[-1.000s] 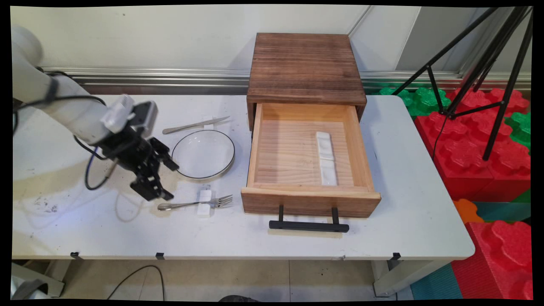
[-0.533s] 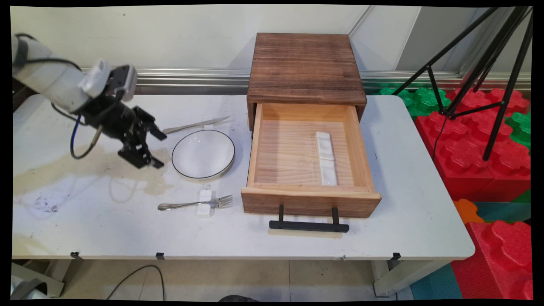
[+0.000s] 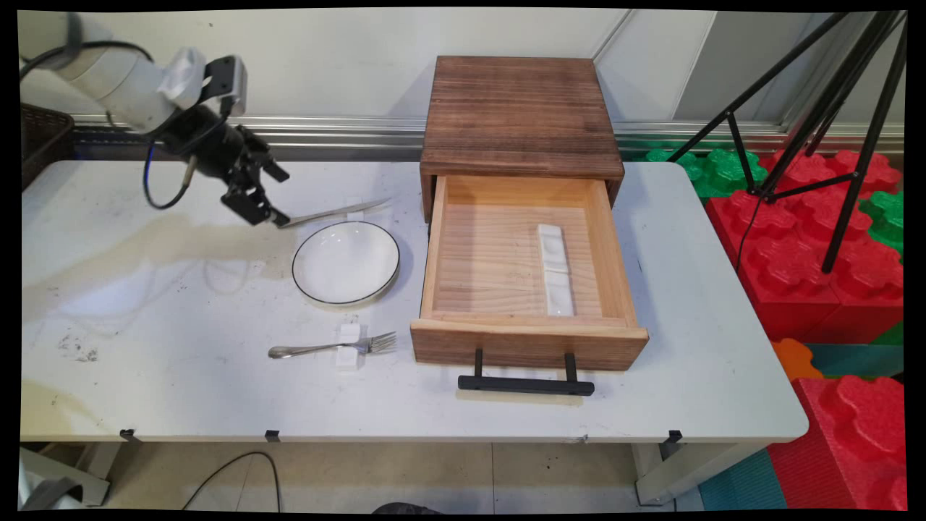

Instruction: Pick up the knife from the left of the white plate

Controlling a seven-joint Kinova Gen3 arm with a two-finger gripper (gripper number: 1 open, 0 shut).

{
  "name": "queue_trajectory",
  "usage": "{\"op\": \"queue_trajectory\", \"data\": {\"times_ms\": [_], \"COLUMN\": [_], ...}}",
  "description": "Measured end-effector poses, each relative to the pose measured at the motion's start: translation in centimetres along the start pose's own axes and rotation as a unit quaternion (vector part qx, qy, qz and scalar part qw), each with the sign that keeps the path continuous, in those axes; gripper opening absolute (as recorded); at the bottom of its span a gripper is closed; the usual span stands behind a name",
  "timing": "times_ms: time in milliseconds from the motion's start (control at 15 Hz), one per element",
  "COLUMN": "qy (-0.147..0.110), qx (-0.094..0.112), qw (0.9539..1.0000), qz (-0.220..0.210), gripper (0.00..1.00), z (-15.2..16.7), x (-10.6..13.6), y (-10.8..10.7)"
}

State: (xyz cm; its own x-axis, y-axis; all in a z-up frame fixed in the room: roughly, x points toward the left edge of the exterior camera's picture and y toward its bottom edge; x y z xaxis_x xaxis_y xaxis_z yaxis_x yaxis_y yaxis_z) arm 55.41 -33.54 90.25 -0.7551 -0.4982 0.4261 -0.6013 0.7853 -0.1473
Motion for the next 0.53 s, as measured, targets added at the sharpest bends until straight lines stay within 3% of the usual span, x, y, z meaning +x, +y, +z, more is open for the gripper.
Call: {"op": "queue_trajectory", "data": {"times_ms": [533], "qy": [-0.027], "qx": [0.021], "qw": [0.9994], "qz": [0.004], "gripper": [1.0], "z": [3.7], "x": [1.5], "y": [-6.0]}}
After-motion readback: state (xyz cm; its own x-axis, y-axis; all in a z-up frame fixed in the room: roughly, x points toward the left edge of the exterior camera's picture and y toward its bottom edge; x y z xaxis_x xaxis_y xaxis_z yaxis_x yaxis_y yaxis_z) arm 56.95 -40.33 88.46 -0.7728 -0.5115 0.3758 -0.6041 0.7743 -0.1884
